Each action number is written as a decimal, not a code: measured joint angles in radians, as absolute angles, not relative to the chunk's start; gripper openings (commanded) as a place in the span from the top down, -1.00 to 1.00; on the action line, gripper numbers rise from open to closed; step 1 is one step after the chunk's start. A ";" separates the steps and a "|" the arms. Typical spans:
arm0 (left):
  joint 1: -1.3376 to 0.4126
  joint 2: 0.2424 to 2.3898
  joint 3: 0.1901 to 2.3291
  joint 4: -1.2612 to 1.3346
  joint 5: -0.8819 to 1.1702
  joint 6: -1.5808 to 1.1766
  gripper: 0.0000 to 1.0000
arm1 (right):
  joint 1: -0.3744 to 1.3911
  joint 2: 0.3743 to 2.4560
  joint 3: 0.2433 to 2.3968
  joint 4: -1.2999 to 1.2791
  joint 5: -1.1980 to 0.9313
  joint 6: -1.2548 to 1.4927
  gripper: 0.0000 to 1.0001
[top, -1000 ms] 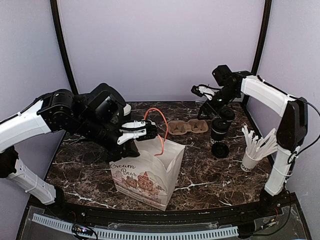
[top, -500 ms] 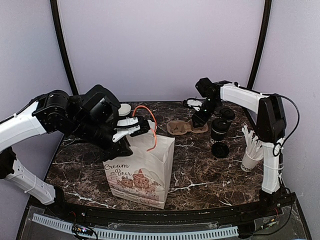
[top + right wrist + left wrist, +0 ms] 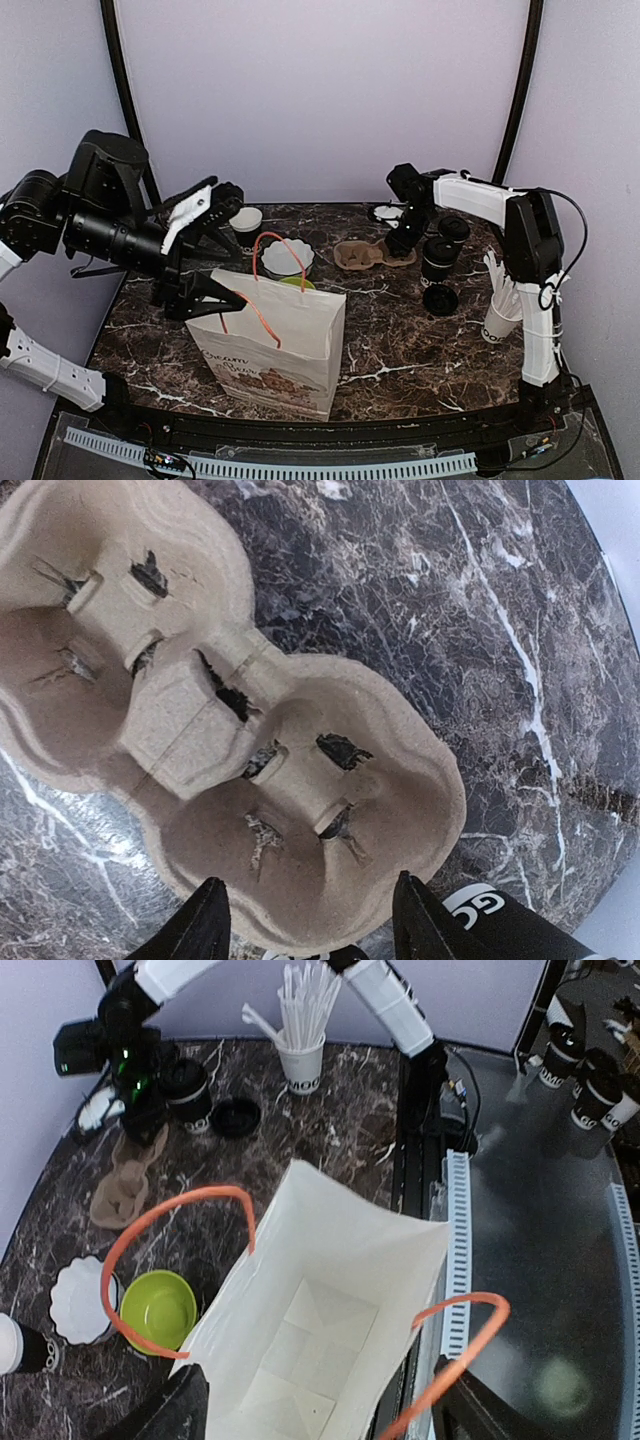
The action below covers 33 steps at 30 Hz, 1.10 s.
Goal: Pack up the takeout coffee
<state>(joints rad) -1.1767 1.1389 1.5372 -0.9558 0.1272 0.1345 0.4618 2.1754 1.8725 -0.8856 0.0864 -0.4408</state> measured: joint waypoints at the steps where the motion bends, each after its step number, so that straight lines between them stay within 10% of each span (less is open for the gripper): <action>1: -1.177 1.125 1.546 -0.943 0.138 0.135 -0.60 | 0.462 2.181 1.872 -0.883 0.094 -0.444 -0.11; 11: -1.177 1.031 1.561 -0.812 0.014 0.166 -0.68 | 0.473 2.223 1.868 -0.876 0.130 -0.498 0.43; 33: -0.986 1.030 1.612 -0.687 -0.383 0.212 -0.97 | 0.599 2.119 1.716 -1.056 -0.076 -0.549 0.45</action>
<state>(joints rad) -0.9863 1.0302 1.6123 -0.6868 -0.3832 0.2119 0.5987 2.1189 1.7164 -1.0557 -0.0761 -0.5491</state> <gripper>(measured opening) 0.987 0.267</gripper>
